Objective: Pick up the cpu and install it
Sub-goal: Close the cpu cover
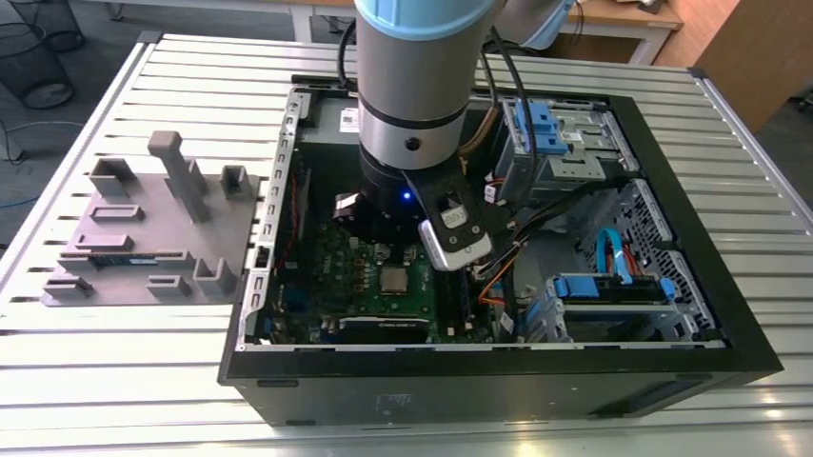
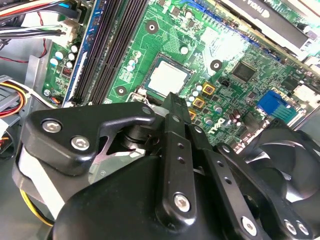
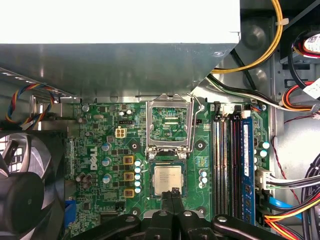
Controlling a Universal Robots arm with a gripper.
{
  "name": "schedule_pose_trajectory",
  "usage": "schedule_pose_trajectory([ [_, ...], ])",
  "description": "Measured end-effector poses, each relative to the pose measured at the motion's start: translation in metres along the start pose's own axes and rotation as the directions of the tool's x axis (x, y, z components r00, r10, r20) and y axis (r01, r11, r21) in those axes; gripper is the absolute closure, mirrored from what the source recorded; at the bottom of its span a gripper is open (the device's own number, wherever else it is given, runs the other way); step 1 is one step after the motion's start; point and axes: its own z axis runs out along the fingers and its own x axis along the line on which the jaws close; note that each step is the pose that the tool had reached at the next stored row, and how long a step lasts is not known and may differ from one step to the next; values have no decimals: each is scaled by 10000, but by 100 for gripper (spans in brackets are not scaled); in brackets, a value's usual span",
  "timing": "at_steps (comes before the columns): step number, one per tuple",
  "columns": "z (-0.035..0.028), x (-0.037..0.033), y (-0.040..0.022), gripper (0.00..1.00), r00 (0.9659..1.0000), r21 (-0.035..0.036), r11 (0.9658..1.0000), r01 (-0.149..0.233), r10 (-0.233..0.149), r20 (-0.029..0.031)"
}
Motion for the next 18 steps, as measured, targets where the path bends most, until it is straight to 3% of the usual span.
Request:
schedule_pose_trajectory([
  [8, 3, -39, 4, 89, 10000, 2, 10000, 0, 0, -1],
  [18, 24, -225, 30, 89, 10000, -3, 10000, 62, -62, -1],
])
